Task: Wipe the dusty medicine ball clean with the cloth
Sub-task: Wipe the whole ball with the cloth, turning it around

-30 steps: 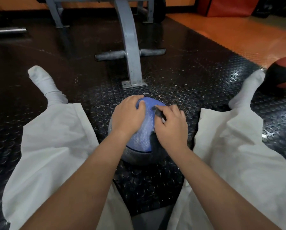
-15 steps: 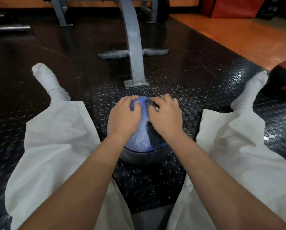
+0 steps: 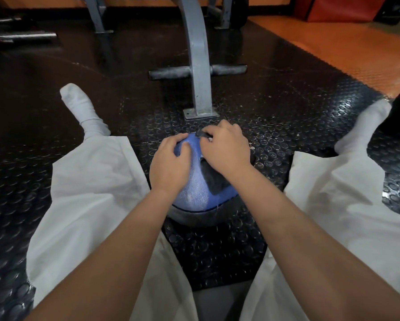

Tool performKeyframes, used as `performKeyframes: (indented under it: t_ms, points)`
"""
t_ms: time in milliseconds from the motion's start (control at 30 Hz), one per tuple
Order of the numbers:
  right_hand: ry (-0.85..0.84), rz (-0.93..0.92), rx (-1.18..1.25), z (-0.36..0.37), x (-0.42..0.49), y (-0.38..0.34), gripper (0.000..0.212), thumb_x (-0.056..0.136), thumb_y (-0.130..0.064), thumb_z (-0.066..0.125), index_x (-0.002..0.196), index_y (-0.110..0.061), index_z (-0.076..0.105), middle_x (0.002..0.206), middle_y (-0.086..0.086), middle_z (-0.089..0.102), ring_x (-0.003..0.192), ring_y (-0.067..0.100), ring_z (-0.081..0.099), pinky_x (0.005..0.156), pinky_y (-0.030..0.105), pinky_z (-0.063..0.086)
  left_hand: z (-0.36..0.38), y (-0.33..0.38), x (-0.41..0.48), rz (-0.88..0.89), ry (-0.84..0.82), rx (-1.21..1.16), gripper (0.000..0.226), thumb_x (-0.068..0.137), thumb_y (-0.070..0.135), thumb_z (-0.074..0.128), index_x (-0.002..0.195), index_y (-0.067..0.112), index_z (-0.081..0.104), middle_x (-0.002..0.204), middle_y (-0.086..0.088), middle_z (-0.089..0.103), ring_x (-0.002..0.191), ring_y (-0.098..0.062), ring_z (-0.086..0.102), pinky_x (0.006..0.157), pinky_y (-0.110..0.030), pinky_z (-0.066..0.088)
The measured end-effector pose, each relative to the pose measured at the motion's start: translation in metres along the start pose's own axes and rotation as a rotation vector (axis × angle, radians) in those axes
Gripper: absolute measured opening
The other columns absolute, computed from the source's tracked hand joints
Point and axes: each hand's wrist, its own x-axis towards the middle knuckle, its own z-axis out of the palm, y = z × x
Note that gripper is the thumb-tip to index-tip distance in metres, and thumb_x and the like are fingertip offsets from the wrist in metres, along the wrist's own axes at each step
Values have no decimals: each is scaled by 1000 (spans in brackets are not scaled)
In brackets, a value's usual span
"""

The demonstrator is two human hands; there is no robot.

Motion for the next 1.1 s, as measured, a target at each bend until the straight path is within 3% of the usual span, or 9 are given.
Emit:
performKeyframes:
  t_ms: [167,300,467,567,700,833,933,1033,1100]
  points:
    - [285,-174,140,19,-64,15,30,83,-29,49,101,-26,73,87,2,54,82,26,45,71,35,39,-5,-2,12,-37,-49,-58,29,97,27,48,120,31,64,123,17,56,113,-3,52,91,-20,35]
    - [253,-117,128,10,-48,18,29,85,-29,49,100,-26,73,89,2,53,85,28,46,74,40,41,-1,0,3,36,-57,-42,27,98,27,49,120,32,64,125,20,57,114,2,50,93,-16,33]
    - [-34,61,73,-3,3,7,28,93,-34,48,115,-32,66,113,-2,49,110,23,37,96,40,31,6,1,-11,100,6,-15,28,96,26,52,122,28,64,125,18,58,114,2,50,96,-16,35]
    - [28,38,124,4,-6,9,28,92,-30,49,114,-30,67,111,-3,50,108,22,38,95,40,31,5,3,-5,56,5,1,28,96,27,50,121,30,64,125,19,58,114,0,51,93,-17,35]
    - [271,-88,214,21,-57,19,30,86,-31,49,107,-27,71,103,3,52,98,24,42,84,37,34,-1,2,10,1,-37,-16,29,96,27,49,121,31,64,126,17,58,115,-2,52,93,-19,35]
    - [234,-237,167,21,-65,34,34,85,-31,49,110,-26,71,101,6,52,93,26,45,81,40,39,-3,-4,7,79,-70,-24,28,98,26,50,123,28,64,125,17,58,113,2,50,90,-10,34]
    - [176,-112,144,9,-32,22,34,87,-34,46,110,-29,71,102,3,52,97,28,45,85,40,38,0,-5,0,115,-34,-5,28,97,25,52,122,26,64,126,16,59,113,4,50,89,-4,32]
    - [22,29,70,6,-1,12,32,93,-32,46,119,-29,65,116,1,48,110,25,38,96,42,34,3,1,2,112,-20,44,30,97,26,51,124,26,63,128,14,58,116,-2,51,92,-15,34]
    - [34,79,57,7,3,10,33,94,-31,45,121,-27,63,121,2,49,113,26,38,95,41,33,4,7,8,86,-33,98,31,96,27,49,124,27,62,129,12,57,114,-6,52,89,-20,35]
